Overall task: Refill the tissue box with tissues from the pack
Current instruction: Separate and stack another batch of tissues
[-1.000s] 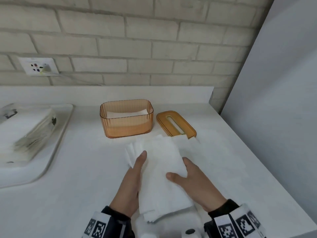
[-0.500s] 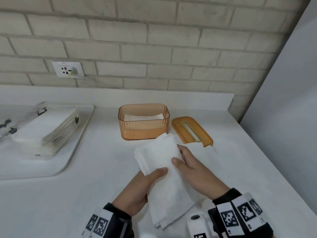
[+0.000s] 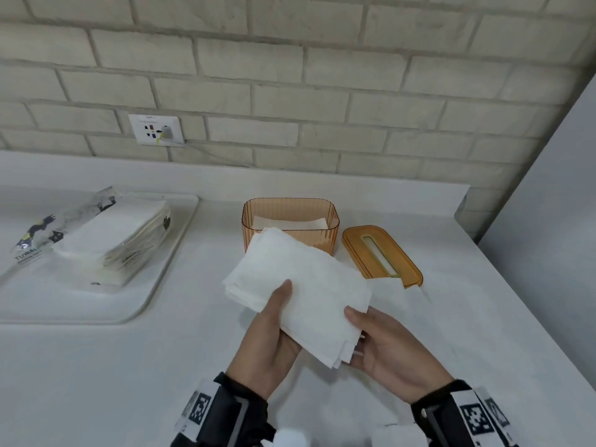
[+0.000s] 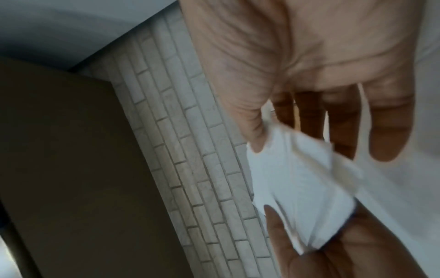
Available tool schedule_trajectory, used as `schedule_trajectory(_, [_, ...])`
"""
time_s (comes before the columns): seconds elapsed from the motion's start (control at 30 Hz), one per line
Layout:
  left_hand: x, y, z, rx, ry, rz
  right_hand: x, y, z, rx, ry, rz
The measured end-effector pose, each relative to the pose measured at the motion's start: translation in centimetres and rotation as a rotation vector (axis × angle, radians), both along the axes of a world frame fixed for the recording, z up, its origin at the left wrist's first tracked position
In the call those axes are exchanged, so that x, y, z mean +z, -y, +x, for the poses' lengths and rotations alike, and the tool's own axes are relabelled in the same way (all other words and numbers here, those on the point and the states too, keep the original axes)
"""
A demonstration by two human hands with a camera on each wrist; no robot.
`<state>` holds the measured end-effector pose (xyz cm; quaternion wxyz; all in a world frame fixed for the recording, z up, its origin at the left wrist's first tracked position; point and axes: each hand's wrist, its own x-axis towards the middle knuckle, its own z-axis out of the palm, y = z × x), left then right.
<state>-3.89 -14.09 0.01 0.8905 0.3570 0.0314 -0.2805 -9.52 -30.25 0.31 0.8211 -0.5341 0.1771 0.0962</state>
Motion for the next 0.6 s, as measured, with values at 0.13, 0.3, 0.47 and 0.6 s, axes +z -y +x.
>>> schedule_trajectory(0.13, [0.1,-2.4,1.6,0.052,0.029,0.019,0.3,1.8,0.7,-0.054,0.037,-0.025])
schedule_trajectory(0.3, [0.4,-3.7,2.4,-0.136,0.114,0.303,-0.1,1.6,1.4,0.011,-0.023,-0.097])
schedule_trajectory(0.47, [0.4,-3.8,3.3,-0.076,0.272,0.525,0.9,1.8,2.7,-0.025,0.063,-0.464])
schedule_trajectory(0.6, [0.8,-4.8,4.5,-0.024,0.568,0.752,1.9,1.9,3.5,-0.048,0.219,-0.707])
